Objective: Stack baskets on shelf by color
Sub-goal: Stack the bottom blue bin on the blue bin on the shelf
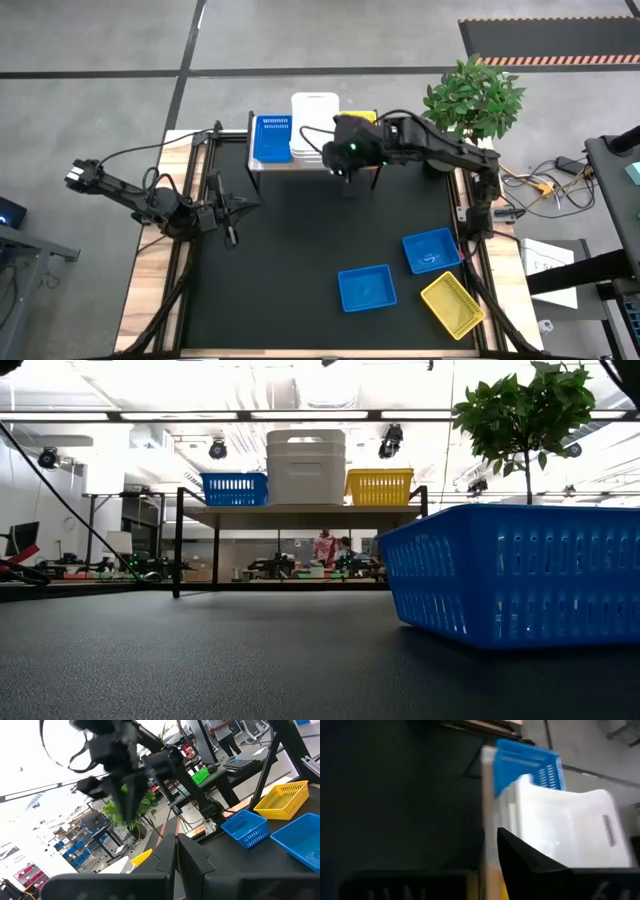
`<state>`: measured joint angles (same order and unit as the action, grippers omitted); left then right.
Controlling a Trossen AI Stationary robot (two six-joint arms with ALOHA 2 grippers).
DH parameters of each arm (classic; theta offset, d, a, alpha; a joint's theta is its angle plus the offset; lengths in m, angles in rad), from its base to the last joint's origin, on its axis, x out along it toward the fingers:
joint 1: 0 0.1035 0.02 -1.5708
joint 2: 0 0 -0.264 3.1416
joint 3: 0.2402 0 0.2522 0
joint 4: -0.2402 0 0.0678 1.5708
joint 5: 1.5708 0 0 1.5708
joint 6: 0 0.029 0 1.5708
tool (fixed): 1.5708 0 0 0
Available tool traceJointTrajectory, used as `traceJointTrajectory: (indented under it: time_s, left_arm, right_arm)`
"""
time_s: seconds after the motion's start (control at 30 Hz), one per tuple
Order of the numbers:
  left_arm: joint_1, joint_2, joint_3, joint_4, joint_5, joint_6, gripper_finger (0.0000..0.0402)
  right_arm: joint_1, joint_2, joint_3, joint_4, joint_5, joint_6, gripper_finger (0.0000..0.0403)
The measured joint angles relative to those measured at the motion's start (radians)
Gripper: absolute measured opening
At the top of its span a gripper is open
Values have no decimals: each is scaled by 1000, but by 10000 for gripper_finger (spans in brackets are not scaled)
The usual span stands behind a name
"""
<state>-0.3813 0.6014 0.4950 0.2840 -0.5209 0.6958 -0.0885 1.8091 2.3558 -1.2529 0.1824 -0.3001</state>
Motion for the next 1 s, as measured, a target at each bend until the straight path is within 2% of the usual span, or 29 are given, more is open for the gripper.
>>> traceJointTrajectory:
  time_s: [0.13, 0.37, 0.67, 1.0]
  left_arm:
    - [0, 0, 0, 0, 0, -1, 2]
    - [0, 0, 0, 0, 0, -9, 1]
    - [0, 40, 0, 51, 2, -10, 1]
    - [0, 108, 0, 116, 3, -12, 2]
  right_arm:
    - [81, -9, 0, -97, -7, 70, 14]
    - [255, -8, -47, -163, -7, 199, 9]
    - [421, -8, -214, -62, 1, 272, 9]
    - [485, -31, -422, 22, -6, 367, 9]
